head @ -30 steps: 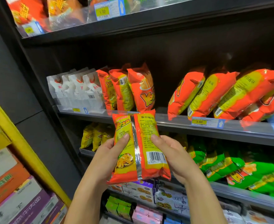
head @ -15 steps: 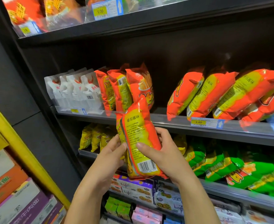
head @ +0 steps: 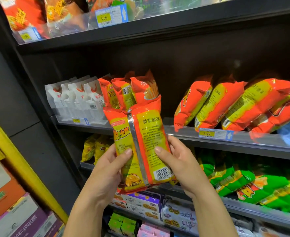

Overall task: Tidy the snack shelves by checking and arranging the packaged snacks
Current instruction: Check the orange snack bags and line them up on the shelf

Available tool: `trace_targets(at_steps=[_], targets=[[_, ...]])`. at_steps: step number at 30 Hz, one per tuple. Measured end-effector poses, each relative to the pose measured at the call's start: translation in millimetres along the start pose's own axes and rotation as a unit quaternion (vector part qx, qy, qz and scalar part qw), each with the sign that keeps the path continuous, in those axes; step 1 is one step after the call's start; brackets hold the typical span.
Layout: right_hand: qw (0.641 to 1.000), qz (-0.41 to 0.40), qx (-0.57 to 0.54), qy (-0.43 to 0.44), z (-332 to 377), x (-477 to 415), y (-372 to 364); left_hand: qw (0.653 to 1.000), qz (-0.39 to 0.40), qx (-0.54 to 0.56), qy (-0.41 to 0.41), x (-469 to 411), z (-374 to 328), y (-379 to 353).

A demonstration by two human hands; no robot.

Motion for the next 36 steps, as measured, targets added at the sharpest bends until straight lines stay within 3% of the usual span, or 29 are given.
trace_targets(at_steps=[4, 8, 10, 14, 20, 25, 29, 36], targets=[[0.995, -0.01, 0.098, 0.014, 19.3, -8.6, 16.4, 0.998, -0.01, -0.02, -0.053, -10.7, -12.5, -12.5], [0.939, -0.054, 0.33, 0.08, 60.8, -21.1, 40.2, 0.991, -0.051, -0.057, -0.109, -31.1, -33.0, -33.0], [0.845, -0.091, 0.508, 0.144, 84.3, -28.3, 49.1, 0.986, -0.073, -0.068, -0.13, -44.2, -40.4, -43.4], [0.597, -0.098, 0.76, 0.238, 106.8, -58.4, 64.7, 0.972, -0.124, -0.069, -0.185, -72.7, -51.8, -67.6], [0.4, -0.046, 0.896, 0.187, 128.3, -96.8, 97.5, 0.957, -0.172, -0.086, -0.215, -127.2, -53.7, -97.2], [0.357, -0.023, 0.922, 0.148, 137.8, -112.1, 112.9, 0.924, -0.236, -0.198, -0.228, -160.5, -43.6, -115.9], [0.358, -0.015, 0.922, 0.145, 138.0, -114.2, 117.8, 0.9, -0.268, -0.255, -0.231, -168.6, -30.3, -130.6], [0.365, 0.0, 0.917, 0.159, 140.5, -113.3, 122.8, 0.891, -0.286, -0.295, -0.193, -177.2, -5.7, -134.5]])
Point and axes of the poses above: each hand's wrist, its own x-axis away from the middle knuckle, its own y-axis out of the back of the hand, z = x × y, the point moved 1 cm from there along -x, towards the middle knuckle, and after that the axes turned 4 degrees about x, right-handed, at the moved point
